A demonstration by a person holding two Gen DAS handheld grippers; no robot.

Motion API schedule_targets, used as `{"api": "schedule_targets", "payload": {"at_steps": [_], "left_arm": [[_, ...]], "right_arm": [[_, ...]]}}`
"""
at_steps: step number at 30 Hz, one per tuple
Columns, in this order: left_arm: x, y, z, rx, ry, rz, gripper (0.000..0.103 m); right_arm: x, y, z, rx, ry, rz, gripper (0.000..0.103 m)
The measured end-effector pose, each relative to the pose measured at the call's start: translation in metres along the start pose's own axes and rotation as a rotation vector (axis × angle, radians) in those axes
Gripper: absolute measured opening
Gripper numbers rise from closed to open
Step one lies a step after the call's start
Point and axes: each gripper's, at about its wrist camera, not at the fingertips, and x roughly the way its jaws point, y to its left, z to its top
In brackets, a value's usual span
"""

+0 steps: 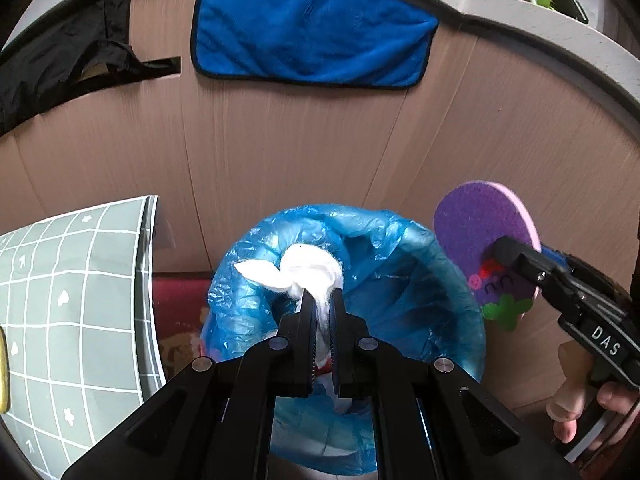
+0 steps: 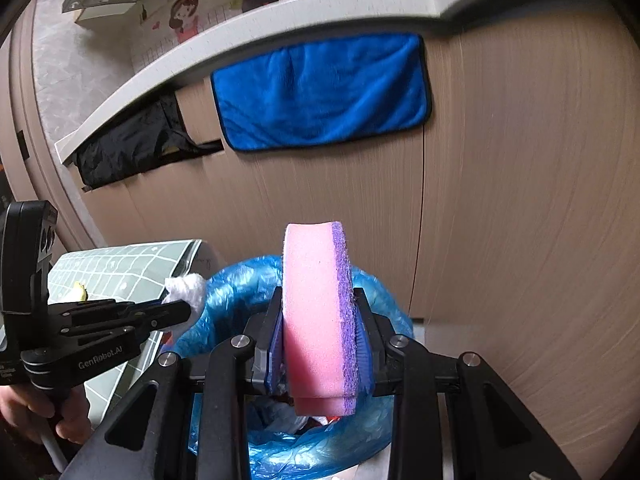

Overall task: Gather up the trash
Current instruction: 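Open both grippers over the blue-lined bin, dropping the tissue and sponge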

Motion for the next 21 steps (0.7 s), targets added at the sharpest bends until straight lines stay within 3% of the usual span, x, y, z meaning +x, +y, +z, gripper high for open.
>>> {"api": "schedule_targets", "payload": {"at_steps": [9, 12, 14, 18, 21], "left_arm": [[0.011, 0.004, -0.003, 0.009, 0.034, -0.037, 0.008], [0.007, 0.006, -0.003, 0.005, 0.017, -0.034, 0.021], [0.002, 0.009, -0.002, -0.015, -0.003, -0.054, 0.038], [-0.008, 0.020, 0.003, -0.081, 0.003, -0.121, 0.048], [-0.016, 0.025, 0.003, -0.102, -0.011, -0.107, 0.048]], "right_arm": [[0.023, -0.005, -0.013, 0.023, 0.070, 0.003, 0.028], [0.025, -0.005, -0.013, 0.028, 0.073, 0.003, 0.030], [0.026, -0.004, -0.014, 0.026, 0.078, -0.007, 0.032], [0.019, -0.003, -0.015, 0.033, 0.069, -0.015, 0.034], [0.012, -0.001, -0.014, 0.035, 0.056, -0.027, 0.034]]}}
